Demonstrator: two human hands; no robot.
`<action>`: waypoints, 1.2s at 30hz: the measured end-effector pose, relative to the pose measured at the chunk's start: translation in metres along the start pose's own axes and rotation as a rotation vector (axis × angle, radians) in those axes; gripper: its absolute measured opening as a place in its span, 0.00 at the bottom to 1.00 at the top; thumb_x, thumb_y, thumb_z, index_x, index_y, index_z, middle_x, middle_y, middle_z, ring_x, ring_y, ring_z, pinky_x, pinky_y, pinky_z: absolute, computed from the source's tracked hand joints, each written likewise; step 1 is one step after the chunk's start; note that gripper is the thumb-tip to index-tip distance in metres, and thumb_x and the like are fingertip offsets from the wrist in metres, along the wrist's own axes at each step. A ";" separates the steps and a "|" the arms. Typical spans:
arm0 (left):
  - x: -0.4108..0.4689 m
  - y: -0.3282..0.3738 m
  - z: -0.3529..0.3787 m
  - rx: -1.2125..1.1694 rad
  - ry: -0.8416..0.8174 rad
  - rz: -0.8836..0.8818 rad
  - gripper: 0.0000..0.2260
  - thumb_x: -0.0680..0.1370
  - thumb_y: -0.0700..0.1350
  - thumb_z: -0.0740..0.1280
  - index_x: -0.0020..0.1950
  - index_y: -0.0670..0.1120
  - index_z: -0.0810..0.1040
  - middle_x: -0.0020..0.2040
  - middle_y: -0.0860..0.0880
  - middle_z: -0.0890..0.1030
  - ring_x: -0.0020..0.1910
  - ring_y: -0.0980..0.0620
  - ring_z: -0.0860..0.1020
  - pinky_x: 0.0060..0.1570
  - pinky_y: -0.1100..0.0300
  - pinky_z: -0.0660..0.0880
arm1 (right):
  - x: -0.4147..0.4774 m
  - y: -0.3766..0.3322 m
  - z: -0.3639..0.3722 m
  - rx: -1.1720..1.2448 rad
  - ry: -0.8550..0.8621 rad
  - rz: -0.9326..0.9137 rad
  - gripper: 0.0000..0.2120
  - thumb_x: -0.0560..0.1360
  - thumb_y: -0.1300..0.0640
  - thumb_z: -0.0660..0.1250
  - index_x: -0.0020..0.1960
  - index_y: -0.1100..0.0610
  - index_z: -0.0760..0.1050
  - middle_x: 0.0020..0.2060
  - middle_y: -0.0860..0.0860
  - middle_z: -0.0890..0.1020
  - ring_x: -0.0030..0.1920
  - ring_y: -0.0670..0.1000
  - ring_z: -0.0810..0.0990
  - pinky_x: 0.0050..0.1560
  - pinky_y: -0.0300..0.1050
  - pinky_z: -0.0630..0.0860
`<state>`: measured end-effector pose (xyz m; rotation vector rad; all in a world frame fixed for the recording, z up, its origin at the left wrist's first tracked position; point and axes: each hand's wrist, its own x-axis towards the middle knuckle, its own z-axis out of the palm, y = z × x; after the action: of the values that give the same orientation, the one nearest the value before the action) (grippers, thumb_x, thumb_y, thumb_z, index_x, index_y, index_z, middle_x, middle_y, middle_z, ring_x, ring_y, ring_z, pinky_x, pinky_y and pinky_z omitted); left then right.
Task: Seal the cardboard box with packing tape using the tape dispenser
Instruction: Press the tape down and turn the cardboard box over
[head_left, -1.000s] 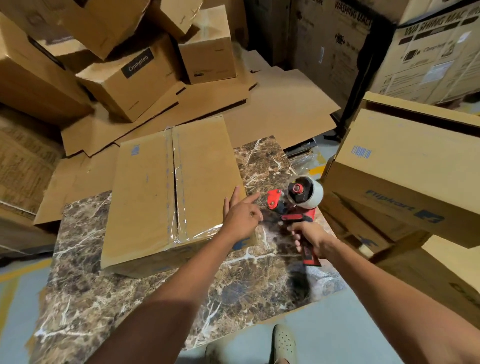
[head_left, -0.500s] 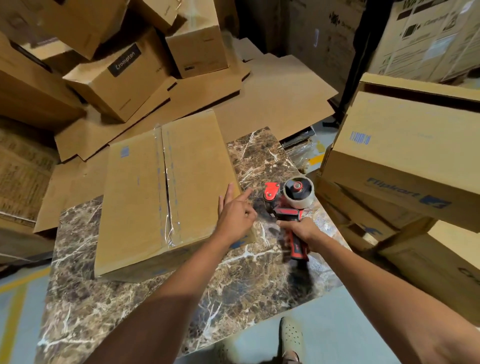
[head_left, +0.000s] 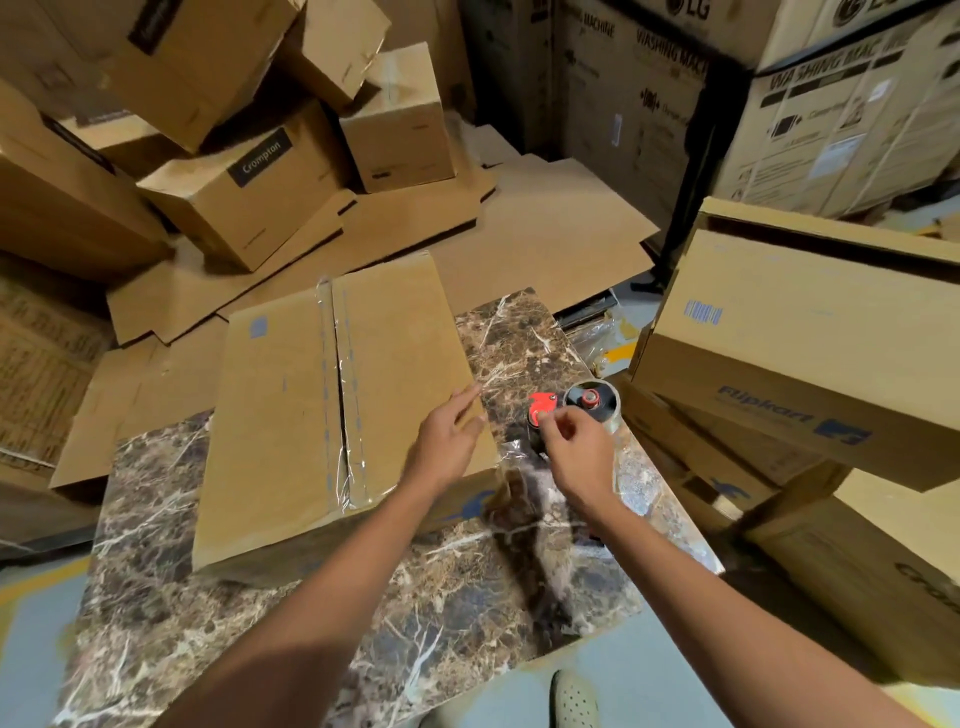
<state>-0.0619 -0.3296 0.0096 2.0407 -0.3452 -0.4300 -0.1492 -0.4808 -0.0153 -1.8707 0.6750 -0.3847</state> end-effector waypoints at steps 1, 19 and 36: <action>-0.001 -0.001 -0.007 0.021 0.029 0.033 0.20 0.81 0.43 0.64 0.73 0.54 0.70 0.76 0.50 0.65 0.75 0.56 0.62 0.75 0.49 0.60 | 0.000 -0.005 0.005 0.043 -0.013 -0.014 0.15 0.79 0.49 0.64 0.38 0.56 0.76 0.32 0.51 0.79 0.36 0.52 0.77 0.38 0.50 0.72; 0.002 -0.058 -0.027 0.772 -0.022 0.264 0.26 0.85 0.51 0.50 0.80 0.46 0.47 0.80 0.50 0.46 0.78 0.55 0.42 0.77 0.55 0.42 | 0.021 -0.032 0.075 0.512 -0.480 0.192 0.25 0.84 0.44 0.44 0.76 0.53 0.62 0.75 0.49 0.63 0.74 0.45 0.59 0.72 0.42 0.55; -0.009 -0.052 -0.023 0.841 0.065 0.367 0.28 0.82 0.57 0.48 0.74 0.41 0.68 0.76 0.44 0.66 0.77 0.48 0.60 0.76 0.52 0.57 | 0.032 -0.027 0.073 0.618 -0.475 0.330 0.29 0.82 0.37 0.43 0.76 0.52 0.61 0.73 0.53 0.69 0.70 0.51 0.70 0.73 0.53 0.64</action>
<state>-0.0568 -0.2830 -0.0243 2.7032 -0.9642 0.0364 -0.0766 -0.4388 -0.0198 -1.1703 0.4548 0.0723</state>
